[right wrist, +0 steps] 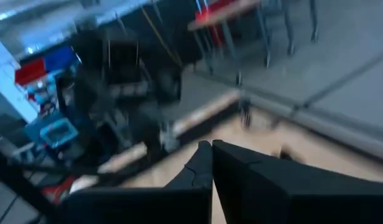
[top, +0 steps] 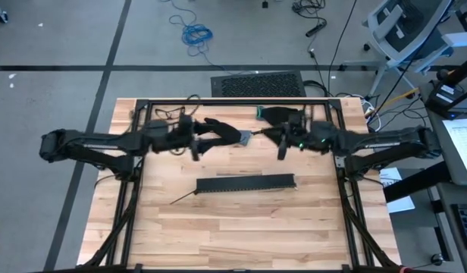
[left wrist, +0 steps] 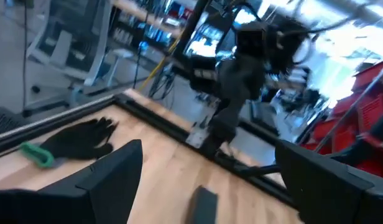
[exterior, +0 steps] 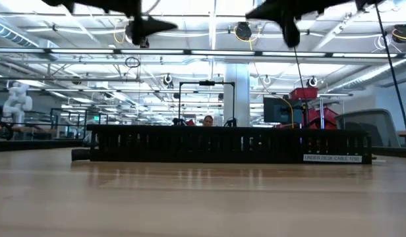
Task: Ziptie cables
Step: Insert the black cover of the black cable duct, then return to Home Position
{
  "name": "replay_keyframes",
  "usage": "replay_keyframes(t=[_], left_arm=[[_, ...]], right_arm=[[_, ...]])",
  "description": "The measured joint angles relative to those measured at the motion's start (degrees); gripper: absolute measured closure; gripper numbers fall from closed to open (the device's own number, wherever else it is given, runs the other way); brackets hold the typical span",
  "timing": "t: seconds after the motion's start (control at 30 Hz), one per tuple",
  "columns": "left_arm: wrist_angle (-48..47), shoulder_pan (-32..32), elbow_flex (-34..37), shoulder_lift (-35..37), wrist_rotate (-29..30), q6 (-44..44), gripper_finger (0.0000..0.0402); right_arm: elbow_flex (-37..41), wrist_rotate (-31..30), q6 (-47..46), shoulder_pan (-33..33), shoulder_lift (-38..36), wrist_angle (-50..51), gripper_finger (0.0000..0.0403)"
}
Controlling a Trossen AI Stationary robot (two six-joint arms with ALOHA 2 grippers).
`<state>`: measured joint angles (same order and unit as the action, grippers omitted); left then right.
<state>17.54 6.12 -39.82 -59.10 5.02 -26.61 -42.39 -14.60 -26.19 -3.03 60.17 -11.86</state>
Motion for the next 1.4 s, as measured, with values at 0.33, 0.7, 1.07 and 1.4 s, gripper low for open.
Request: replay_keyframes(t=[0.33,0.7,1.07,1.4], left_arm=[[19.82,-11.93,20.72,8.30,16.97,-0.09,0.0047],[35.75,-12.53,39.36,11.17,13.16,0.37,0.0047],[27.86,-12.47,39.37,18.31,12.94,1.91,0.0085],[27.73,-12.47,39.40,22.50,23.01,12.05,0.0096]], right_arm=[[-9.93,0.03,9.26,-0.02,-8.84,10.56,0.0403],[-14.07,-0.11,7.30,1.35,-15.54,28.74,0.0403],[-1.28,-9.62,10.44,16.02,-32.14,37.57,0.0403],[38.30,-14.54,16.41,20.67,-47.63,-15.03,0.0403]])
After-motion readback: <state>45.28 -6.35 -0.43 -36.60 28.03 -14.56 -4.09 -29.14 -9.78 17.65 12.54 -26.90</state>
